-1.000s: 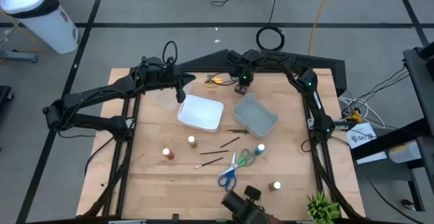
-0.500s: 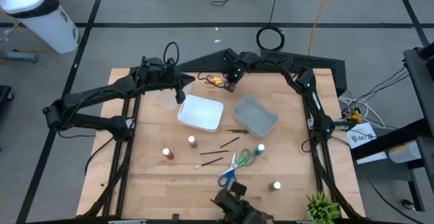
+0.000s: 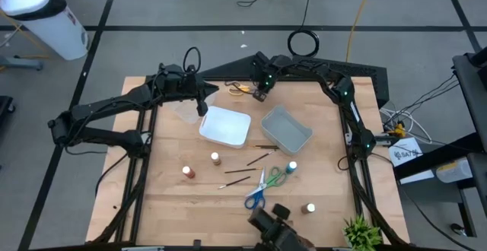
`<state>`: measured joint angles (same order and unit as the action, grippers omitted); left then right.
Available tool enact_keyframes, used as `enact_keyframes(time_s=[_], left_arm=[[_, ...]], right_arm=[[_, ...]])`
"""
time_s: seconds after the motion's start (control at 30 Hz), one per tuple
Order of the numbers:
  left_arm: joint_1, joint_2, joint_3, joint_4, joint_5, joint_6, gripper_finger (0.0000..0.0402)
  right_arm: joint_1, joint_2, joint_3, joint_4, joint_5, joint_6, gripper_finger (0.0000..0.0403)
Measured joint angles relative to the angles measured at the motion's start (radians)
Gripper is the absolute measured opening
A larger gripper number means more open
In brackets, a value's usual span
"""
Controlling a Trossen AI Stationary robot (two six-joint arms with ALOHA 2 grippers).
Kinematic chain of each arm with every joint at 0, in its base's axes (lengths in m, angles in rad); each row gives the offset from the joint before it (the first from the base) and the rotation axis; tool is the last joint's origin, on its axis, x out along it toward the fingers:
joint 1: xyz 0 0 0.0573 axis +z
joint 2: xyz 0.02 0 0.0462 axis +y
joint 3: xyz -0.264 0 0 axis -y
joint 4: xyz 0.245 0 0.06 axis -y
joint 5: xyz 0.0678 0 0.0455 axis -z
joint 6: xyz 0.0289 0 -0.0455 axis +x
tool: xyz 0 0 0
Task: Pick & Place Paint Supplies
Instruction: Put the yellow scissors into the transparent bin
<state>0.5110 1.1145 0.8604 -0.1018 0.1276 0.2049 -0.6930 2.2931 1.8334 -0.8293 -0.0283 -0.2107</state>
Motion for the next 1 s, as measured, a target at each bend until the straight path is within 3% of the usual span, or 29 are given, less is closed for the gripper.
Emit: enact_keyframes(time_s=[0.17,0.27,0.5,0.7,0.8,0.9,1.0], left_arm=[[0.0,0.0,0.0,0.0,0.0,0.002,0.004],[0.0,0.0,0.0,0.0,0.0,0.002,0.004],[0.0,0.0,0.0,-0.002,0.001,0.006,0.004],[0.0,0.0,0.0,-0.003,0.0,0.002,0.004],[0.0,0.0,0.0,-0.004,0.001,0.001,0.004],[0.0,0.0,0.0,-0.004,0.001,-0.005,0.004],[0.0,0.0,0.0,-0.006,0.001,-0.005,0.004]], right_arm=[[-0.01,-0.016,-0.002,-0.245,0.006,0.047,0.0],[-0.003,-0.028,-0.007,-0.305,0.007,0.029,0.0],[0.039,-0.101,-0.005,0.092,-0.002,-0.01,0.0],[0.04,-0.049,-0.005,0.286,-0.128,-0.033,0.0],[0.031,-0.009,-0.005,0.281,-0.101,-0.039,0.0],[0.006,0.01,-0.004,0.259,-0.16,-0.006,0.0],[-0.009,0.007,-0.003,0.194,-0.082,0.001,0.0]])
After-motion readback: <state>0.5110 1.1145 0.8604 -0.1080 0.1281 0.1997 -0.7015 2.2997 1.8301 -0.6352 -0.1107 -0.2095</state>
